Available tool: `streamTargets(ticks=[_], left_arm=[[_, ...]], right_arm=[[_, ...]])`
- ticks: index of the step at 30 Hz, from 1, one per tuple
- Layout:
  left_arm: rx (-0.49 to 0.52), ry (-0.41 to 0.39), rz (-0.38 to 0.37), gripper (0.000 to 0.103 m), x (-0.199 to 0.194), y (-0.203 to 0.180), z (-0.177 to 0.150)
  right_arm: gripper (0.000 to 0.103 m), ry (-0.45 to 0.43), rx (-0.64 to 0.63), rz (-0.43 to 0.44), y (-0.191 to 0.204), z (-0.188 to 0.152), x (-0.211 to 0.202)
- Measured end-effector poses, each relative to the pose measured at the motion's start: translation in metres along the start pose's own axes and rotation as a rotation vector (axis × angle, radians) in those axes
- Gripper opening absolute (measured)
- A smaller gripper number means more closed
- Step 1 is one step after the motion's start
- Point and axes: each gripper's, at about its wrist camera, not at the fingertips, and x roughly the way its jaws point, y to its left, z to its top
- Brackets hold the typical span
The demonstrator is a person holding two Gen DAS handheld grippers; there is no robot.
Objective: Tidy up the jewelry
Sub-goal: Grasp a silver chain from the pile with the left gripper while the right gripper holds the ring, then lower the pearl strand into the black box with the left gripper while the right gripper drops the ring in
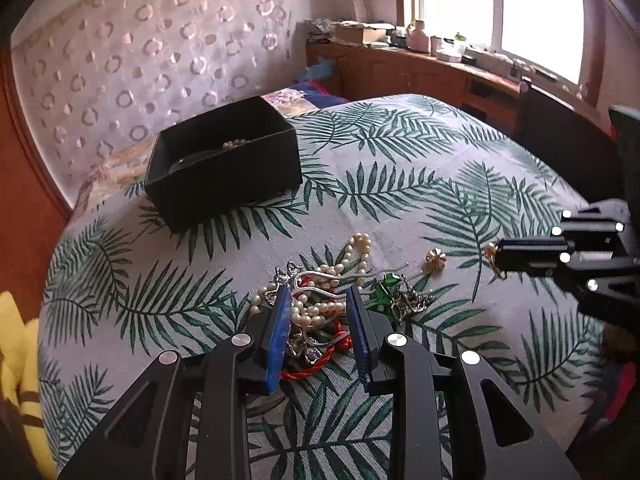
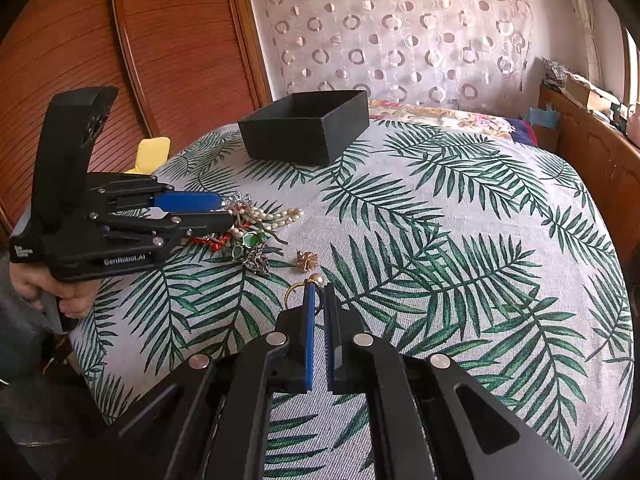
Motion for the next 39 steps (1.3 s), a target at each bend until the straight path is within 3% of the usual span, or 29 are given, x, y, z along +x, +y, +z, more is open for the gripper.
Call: streamTargets(ticks=[2, 5, 11, 20, 27, 39], left_arm=[[0.029, -0.002, 0.019, 0.026, 0.0, -0.004, -0.001], [0.065, 0.005, 0.047, 0.013, 0.001, -0.007, -0.002], [0.074, -0.007, 0.035, 0.011, -0.004, -0.003, -0.002], [-0.023, -0.124, -0.044, 0.004, -0.044, 0.013, 0.02], [-0.081, -0.184, -0.051, 0.004, -0.065, 0.029, 0.034], [-0.097, -0.287, -0.096, 0.004, -0.103, 0.03, 0.058]], right_arm=[[0.005, -0.001, 0.0, 0.001, 0.0, 0.0, 0.0], [0.005, 0.001, 0.002, 0.003, 0.001, 0.0, 0.0], [0.005, 0.003, 0.004, 0.007, 0.001, -0.001, 0.001], [0.005, 0.004, 0.006, 0.011, 0.001, 0.0, 0.003], [0.005, 0.004, 0.007, 0.011, -0.001, 0.0, 0.003], [0.005, 0.009, 0.006, 0.011, -0.002, 0.001, 0.003]])
